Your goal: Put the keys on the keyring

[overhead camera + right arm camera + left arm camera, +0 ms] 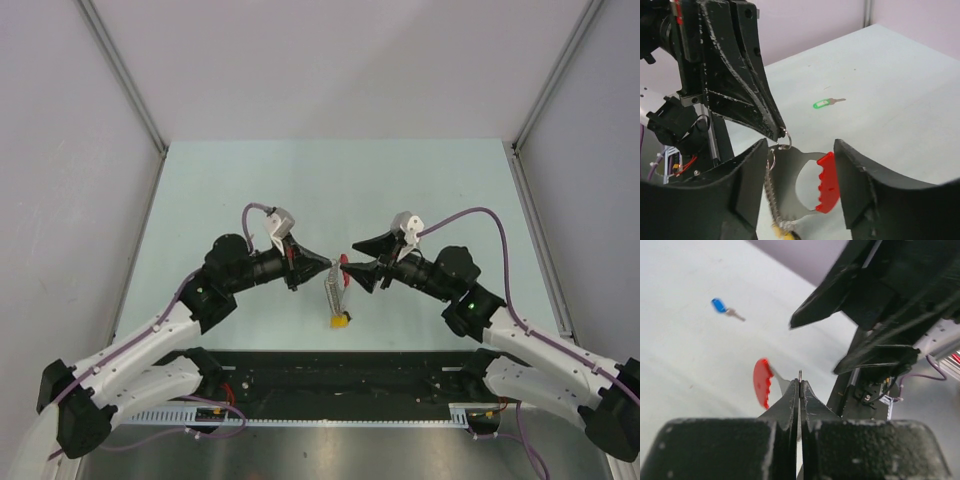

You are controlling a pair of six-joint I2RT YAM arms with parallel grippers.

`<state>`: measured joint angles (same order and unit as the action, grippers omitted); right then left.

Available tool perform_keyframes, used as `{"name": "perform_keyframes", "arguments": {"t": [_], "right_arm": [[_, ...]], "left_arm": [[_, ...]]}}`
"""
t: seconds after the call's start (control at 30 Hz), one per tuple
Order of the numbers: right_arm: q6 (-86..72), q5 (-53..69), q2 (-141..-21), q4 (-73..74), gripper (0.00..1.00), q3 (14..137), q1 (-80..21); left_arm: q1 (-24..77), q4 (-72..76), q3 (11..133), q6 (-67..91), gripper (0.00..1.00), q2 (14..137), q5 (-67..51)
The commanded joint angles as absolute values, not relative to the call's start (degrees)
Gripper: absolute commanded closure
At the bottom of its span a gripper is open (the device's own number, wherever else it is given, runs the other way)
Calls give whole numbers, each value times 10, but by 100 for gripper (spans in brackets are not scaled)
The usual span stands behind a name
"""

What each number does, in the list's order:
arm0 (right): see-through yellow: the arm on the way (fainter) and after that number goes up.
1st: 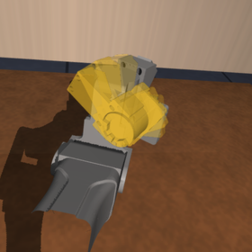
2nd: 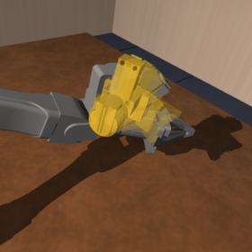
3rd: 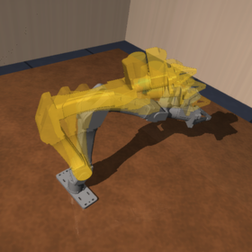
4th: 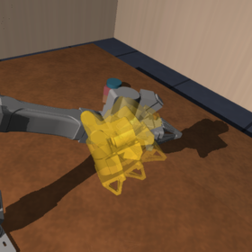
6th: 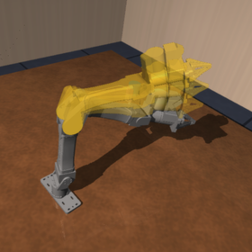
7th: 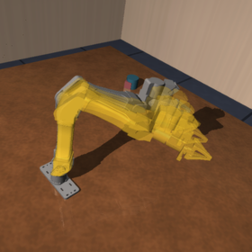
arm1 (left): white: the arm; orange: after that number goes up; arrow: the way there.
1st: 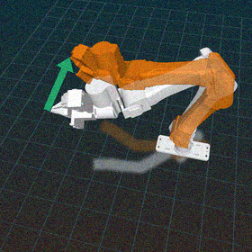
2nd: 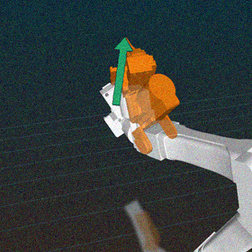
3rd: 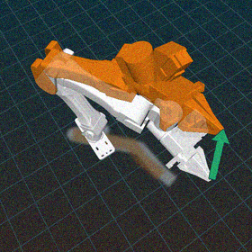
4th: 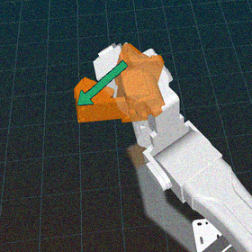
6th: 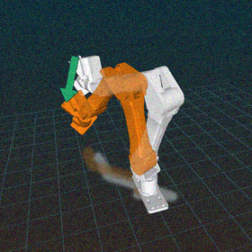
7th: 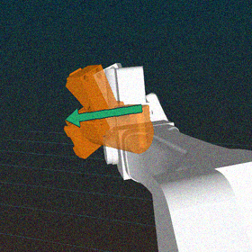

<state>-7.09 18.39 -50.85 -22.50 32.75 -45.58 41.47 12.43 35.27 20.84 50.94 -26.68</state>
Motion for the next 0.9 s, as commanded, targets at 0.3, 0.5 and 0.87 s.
{"name": "perform_keyframes", "arguments": {"t": [0.3,0.5,0.87], "right_arm": [[24,-69,-520,-218,9,328,-612],[54,-242,-610,-325,1,305,-704],[53,-169,-673,-410,2,287,-660]], "left_arm": [[425,-131,468,236,99,511,-109],[431,-155,492,239,99,521,-98],[438,-191,509,238,100,515,-114]]}}
